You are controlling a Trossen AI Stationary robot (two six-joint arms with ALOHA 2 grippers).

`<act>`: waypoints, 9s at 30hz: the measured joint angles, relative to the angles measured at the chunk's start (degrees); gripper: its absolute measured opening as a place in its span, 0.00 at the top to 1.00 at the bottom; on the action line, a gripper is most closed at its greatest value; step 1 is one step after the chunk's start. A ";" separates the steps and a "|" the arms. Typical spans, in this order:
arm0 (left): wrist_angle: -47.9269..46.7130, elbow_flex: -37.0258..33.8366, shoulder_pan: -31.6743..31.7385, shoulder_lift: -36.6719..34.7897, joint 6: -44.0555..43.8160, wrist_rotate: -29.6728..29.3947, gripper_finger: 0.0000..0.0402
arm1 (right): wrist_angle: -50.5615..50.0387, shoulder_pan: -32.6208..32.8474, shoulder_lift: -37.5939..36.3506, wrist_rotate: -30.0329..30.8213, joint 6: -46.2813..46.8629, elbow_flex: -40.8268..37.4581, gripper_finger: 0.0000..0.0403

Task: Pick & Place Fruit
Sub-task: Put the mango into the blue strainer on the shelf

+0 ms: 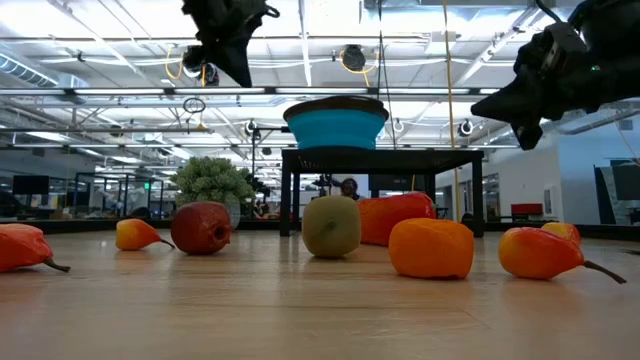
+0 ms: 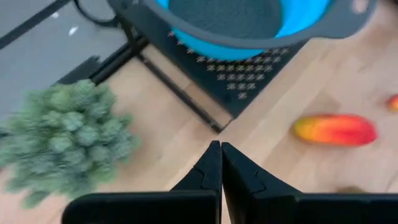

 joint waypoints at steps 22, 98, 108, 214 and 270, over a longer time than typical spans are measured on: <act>27.12 -38.53 -12.60 -28.26 -7.37 -7.23 1.00 | -11.24 15.67 29.12 11.01 -4.36 24.14 1.00; 25.58 -59.60 -17.23 -73.85 9.47 7.67 0.97 | -31.87 20.32 64.31 10.68 1.98 53.31 0.48; 26.97 -63.04 -17.23 -78.25 8.96 7.65 0.97 | -32.08 20.31 64.31 10.96 6.84 53.31 0.30; 26.70 -63.01 -17.23 -78.78 8.55 7.49 0.98 | 0.26 21.01 58.55 1.55 5.05 38.34 0.42; 27.14 -62.97 -17.23 -78.76 1.84 0.13 0.95 | 3.35 3.65 58.50 46.35 -24.48 64.01 0.41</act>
